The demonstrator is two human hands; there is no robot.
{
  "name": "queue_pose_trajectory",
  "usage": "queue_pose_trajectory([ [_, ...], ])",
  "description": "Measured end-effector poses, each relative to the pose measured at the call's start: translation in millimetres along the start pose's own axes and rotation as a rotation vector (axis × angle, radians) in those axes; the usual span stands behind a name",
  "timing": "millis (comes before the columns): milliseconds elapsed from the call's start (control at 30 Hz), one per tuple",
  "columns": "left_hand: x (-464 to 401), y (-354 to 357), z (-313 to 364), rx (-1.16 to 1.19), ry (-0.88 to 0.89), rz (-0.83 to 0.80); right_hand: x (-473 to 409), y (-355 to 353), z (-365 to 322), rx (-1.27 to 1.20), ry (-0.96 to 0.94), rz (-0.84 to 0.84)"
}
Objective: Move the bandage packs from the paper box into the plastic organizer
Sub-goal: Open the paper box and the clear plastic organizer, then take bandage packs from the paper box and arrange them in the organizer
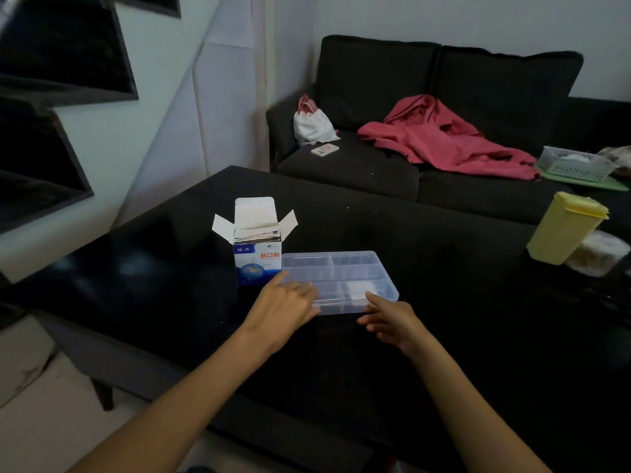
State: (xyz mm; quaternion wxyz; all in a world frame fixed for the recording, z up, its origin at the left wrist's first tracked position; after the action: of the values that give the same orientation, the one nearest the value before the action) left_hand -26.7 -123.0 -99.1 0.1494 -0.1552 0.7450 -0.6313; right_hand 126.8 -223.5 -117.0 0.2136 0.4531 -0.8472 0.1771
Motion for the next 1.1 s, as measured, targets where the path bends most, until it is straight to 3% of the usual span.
queue_pose_trajectory([
  [100,23,12,-13,0.335,-0.16,0.092,5,-2,-11,0.059,-0.017,-0.007],
  [267,26,26,-39,0.897,-0.468,-0.022,20,-14,-34,-0.072,-0.217,0.042],
  [400,11,29,-38,1.276,-0.472,-0.018,26,-14,-45,-0.165,-0.364,0.085],
  [600,-3,35,-29,1.433,-0.458,-0.077,10,-18,-59,0.034,-0.616,0.072],
  [700,-5,37,-28,1.467,-0.432,-0.077,-24,-27,-55,0.504,-0.479,0.22],
  [767,-6,36,-28,1.493,-0.416,-0.115,-43,-29,-46,0.679,-0.328,0.217],
  [833,-5,33,-29,1.478,-0.408,-0.161,-51,-27,-37,0.677,-0.289,0.131],
  [967,-6,32,-35,1.433,-0.414,-0.196,-42,-25,-34,0.501,-0.385,0.036],
  [1100,-6,30,-35,1.461,-0.416,-0.246,-39,-28,-33,0.528,-0.415,0.093],
])
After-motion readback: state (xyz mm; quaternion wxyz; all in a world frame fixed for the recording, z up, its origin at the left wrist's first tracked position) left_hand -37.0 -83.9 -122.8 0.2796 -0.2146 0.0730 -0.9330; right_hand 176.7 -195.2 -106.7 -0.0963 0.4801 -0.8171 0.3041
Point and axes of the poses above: each hand's wrist, its own x-axis away from the middle knuckle, its own y-axis out of the palm, z = x × y, the point moved 3 cm from there along -x, towards the middle knuckle, and after that the axes turned 12 degrees about -z, right-handed, at the moved point
